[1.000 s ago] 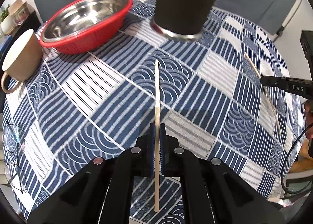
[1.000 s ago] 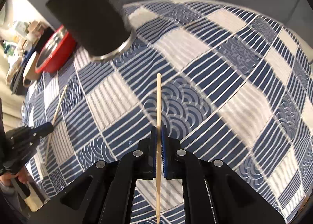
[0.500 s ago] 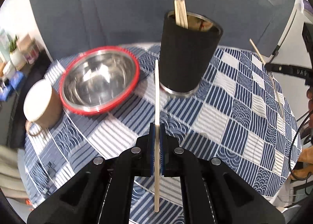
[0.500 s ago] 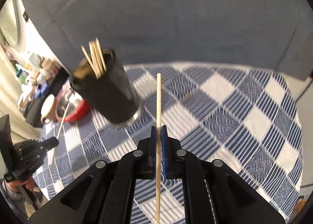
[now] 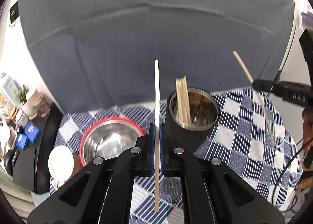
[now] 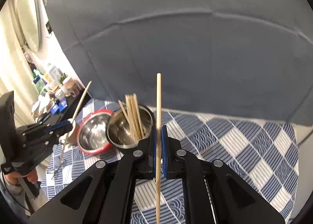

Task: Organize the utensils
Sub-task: 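Lift both held chopsticks upright and carry them over the black holder, then lower both chopsticks into the black holder and open both tools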

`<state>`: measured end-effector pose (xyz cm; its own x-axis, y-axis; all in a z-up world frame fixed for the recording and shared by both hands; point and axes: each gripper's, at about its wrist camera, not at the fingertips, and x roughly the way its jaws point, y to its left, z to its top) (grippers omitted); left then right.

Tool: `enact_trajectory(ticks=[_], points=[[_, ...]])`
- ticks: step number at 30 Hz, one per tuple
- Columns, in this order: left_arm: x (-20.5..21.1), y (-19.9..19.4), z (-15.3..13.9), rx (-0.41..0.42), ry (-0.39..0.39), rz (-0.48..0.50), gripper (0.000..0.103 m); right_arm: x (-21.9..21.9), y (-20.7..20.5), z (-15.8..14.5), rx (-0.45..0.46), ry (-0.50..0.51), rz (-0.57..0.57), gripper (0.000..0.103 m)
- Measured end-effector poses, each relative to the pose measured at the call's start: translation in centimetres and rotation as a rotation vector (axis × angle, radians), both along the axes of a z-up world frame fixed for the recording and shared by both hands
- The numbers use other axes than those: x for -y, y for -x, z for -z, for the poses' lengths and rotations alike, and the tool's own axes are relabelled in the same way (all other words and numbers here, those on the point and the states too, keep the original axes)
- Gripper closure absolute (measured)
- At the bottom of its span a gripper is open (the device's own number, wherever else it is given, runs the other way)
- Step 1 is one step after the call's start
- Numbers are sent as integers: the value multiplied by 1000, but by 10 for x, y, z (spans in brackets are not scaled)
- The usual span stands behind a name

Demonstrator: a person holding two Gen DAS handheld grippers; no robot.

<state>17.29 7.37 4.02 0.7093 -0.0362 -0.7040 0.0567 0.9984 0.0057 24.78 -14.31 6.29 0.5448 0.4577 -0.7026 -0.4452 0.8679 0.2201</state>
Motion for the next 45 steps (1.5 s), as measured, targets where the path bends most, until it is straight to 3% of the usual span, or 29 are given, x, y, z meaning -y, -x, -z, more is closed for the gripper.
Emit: enact_trajectory(ticks=[5,12,16,23,28,36,45], points=[[8,-20,-23,66,14,21,98,-12,-12,-22,47,-42,-24,98],[9,-48,-25,134,156,38,98,-30,-39,-34,80,-84,-46,98],[8,-60,-15,165,226,32,98,-38,-56,-30,96,-146,-68,98],[8,-77,0,211,282,13,98,-43,-74,-14,113,-260,-74,98],[8,-82,17,248,337,30,98,-50,-78,9,138,-261,-73,98],[14,-89,40,235,329,29,98,-65,-73,38,193,-272,-57,98],[12,-94,45,252,313,17,98,-61,-79,36,219,-344,-52,98]])
